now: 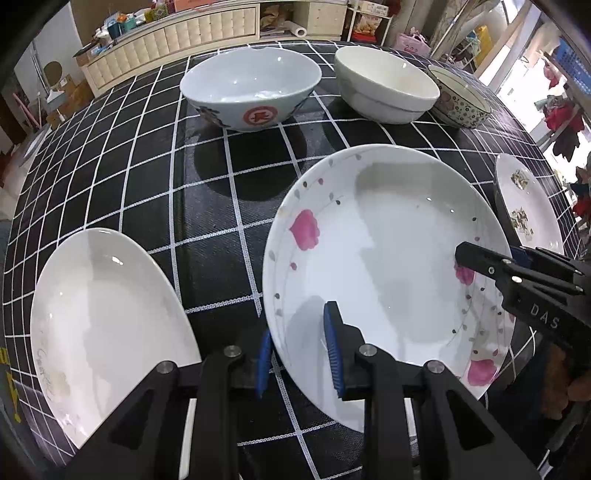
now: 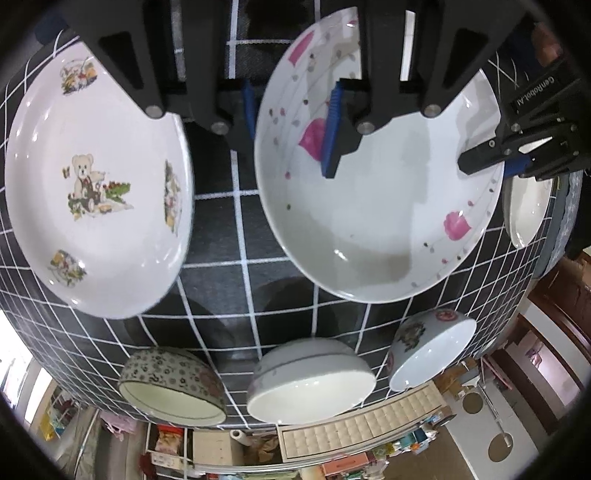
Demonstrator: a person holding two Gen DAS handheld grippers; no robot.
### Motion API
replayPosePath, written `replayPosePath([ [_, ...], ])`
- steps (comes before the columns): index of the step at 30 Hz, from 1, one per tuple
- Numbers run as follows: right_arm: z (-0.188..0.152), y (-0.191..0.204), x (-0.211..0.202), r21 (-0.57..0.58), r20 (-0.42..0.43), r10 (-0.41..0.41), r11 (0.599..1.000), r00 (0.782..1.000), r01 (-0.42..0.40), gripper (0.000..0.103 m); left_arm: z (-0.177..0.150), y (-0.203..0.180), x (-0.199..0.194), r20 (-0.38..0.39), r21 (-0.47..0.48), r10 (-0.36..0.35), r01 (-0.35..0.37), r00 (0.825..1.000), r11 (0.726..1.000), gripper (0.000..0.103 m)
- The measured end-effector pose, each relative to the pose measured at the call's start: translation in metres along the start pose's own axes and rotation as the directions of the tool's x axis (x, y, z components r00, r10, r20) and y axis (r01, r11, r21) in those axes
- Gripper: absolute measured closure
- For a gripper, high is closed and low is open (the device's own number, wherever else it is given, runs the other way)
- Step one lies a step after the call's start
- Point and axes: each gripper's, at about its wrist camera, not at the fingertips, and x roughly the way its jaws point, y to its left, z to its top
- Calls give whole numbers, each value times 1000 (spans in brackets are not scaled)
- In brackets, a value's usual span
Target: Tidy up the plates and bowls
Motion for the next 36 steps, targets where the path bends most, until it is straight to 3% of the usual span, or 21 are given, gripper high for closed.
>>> replayPosePath([
  [10,-8,-3,-16,34,13,69,997,998,-70,79,-1,3,-15,25,-12,23,-23,999,1000,81],
  [22,-4,12,-33,13,55,78,997,995,-79,80,-12,12,-37,50,-37,18,-16,999,999,82],
  [36,9,76,-22,-56,35,164,985,986,-162,80,-31,62,-67,65,-111,76,-68,995,992,82],
])
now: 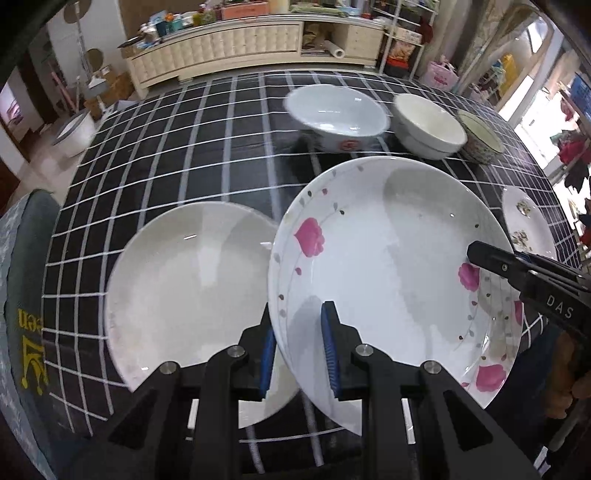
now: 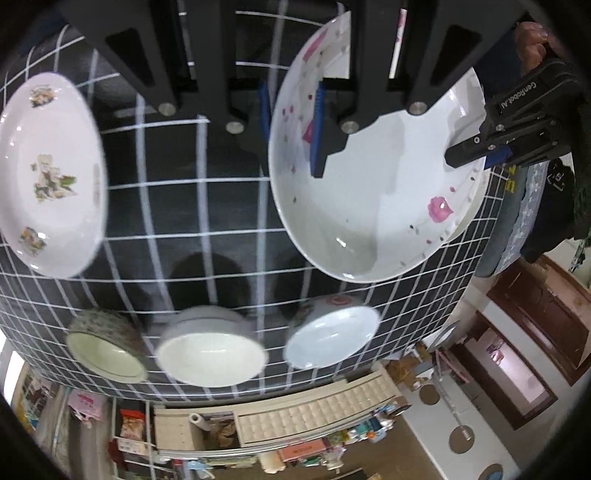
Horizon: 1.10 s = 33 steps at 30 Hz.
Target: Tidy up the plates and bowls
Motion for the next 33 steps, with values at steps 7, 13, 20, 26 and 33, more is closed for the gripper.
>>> replayPosePath([
  [7,5,33,19,-58,-30,24,998,999,-26,80,-13,42,-5,-9,-70,29,-29,1000,997,82],
  [13,5,52,36,-92,-61,20,995,998,-25,80,-25,70,-4,-20,-111,49,-51,999,992,83],
  [20,10,67,40,-117,-63,6,993,998,-14,80,-26,86,-1,-19,-131,46,-48,999,990,83],
  [26,15,81,46,-151,-64,-2,988,998,-8,80,-26,100,3,-17,-164,33,-36,999,986,83],
  [33,19,95,56,-166,-74,0,986,997,-13,81,-29,118,10,-31,-197,30,-36,999,980,83],
])
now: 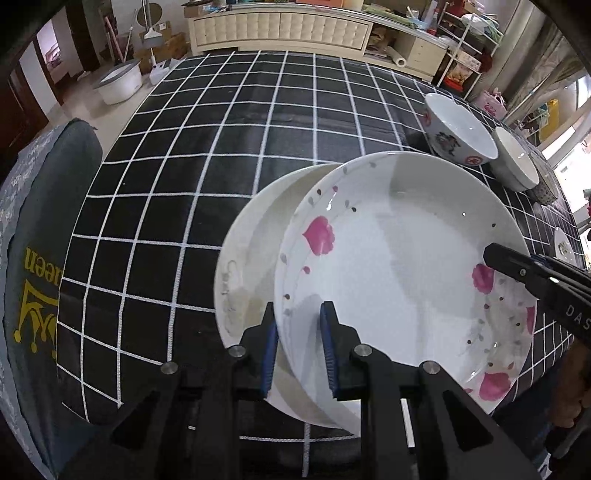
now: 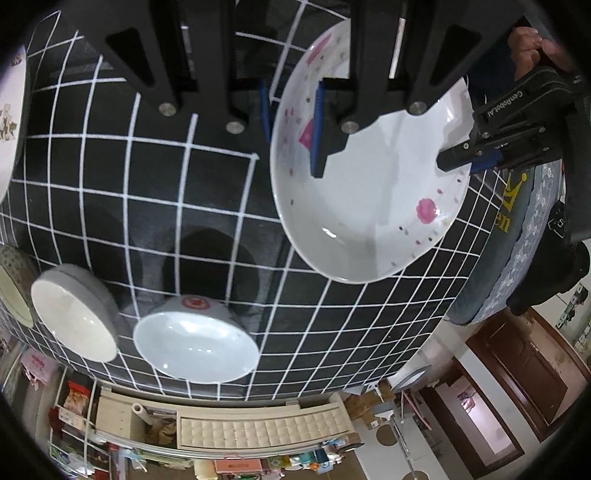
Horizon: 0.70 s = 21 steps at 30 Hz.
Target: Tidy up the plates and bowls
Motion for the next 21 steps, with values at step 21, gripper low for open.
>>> replayPosePath([
  [21,-5,11,8,-53,-42,-42,998,998,39,75,1,21,-4,19,-55,38,-37,999,998,85],
])
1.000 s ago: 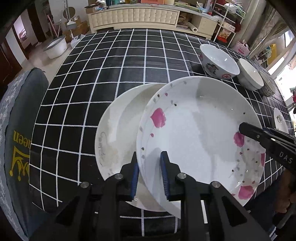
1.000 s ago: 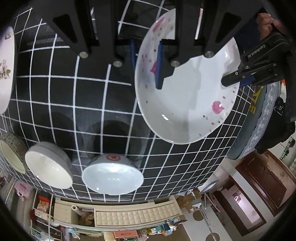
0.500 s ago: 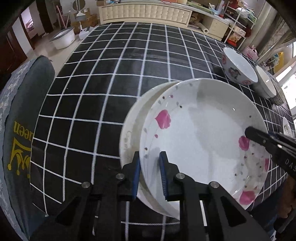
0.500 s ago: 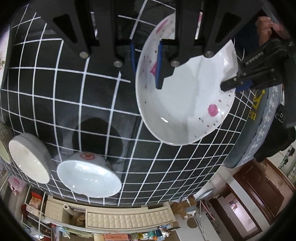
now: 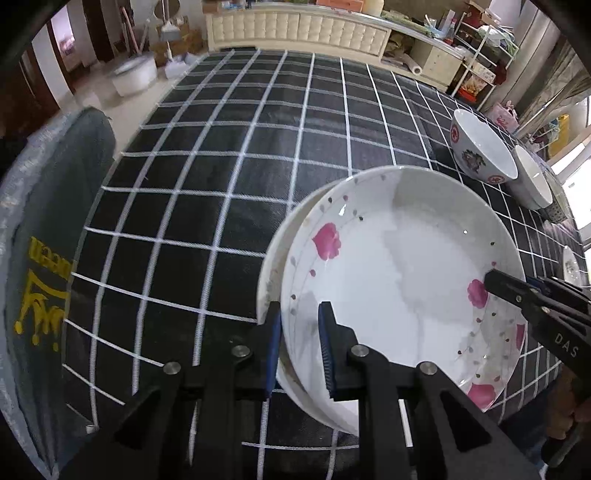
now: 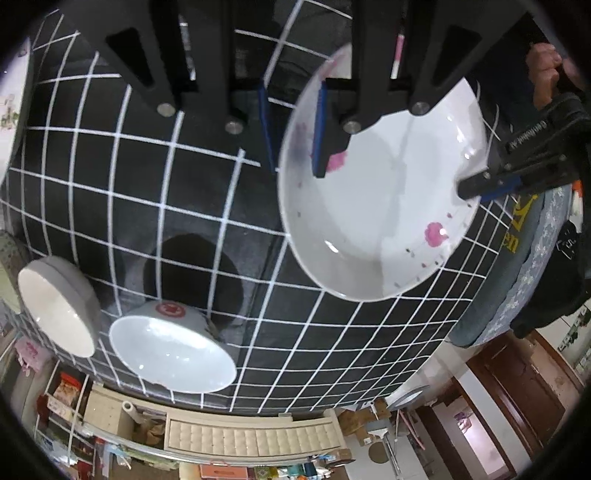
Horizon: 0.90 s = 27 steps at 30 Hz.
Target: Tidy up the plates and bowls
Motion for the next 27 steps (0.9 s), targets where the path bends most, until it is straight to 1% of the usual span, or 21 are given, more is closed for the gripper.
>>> replayPosePath([
  [2,-2,-2,-3,9,3,1,1000,1000,-1,68,-2,2,-4,7,-10,3,-3,1000,1000,85],
  [3,-3,-3,-6,11,7,5,1000,1000,-5,66,-2,3,-5,5,-18,0,0,1000,1000,85],
  [5,-6,-2,-15,2,26,24,1000,999,-24,57,-4,5,-9,6,-33,11,-11,1000,999,84],
  [6,-7,-1,-20,-6,37,26,1000,999,-26,54,-4,5,-13,16,-30,26,-25,1000,999,80],
  [7,-8,0,-24,-11,46,22,1000,999,-22,49,-5,3,-20,35,-20,44,-43,998,999,78],
  [8,-9,0,-30,-14,60,19,1000,998,-19,46,-6,2,-25,48,-13,50,-50,998,999,76],
  [13,-14,-3,-55,-6,100,18,1000,995,-17,43,-10,-12,-54,101,23,41,-44,994,999,76],
  [16,-19,-7,-76,-5,137,1,1000,991,-1,37,-14,-26,-70,128,46,24,-30,992,999,75],
  [17,-21,-9,-81,-4,146,-2,1000,989,3,34,-16,-31,-76,135,54,16,-23,991,998,73],
  [18,-23,-12,-90,-1,161,-10,1000,987,10,33,-18,-35,-80,141,61,10,-19,990,998,66],
  [19,-26,-15,-97,2,171,-16,1000,985,16,31,-20,-41,-85,148,68,7,-17,989,998,65],
  [25,-38,-30,-135,15,235,-56,998,970,54,28,-30,-74,-114,197,110,-28,6,980,994,65],
  [26,-40,-33,-141,19,245,-63,998,967,60,27,-31,-80,-118,204,120,-35,10,978,993,62],
  [27,-42,-37,-148,24,257,-73,997,964,69,27,-33,-86,-122,211,127,-38,12,977,992,57],
])
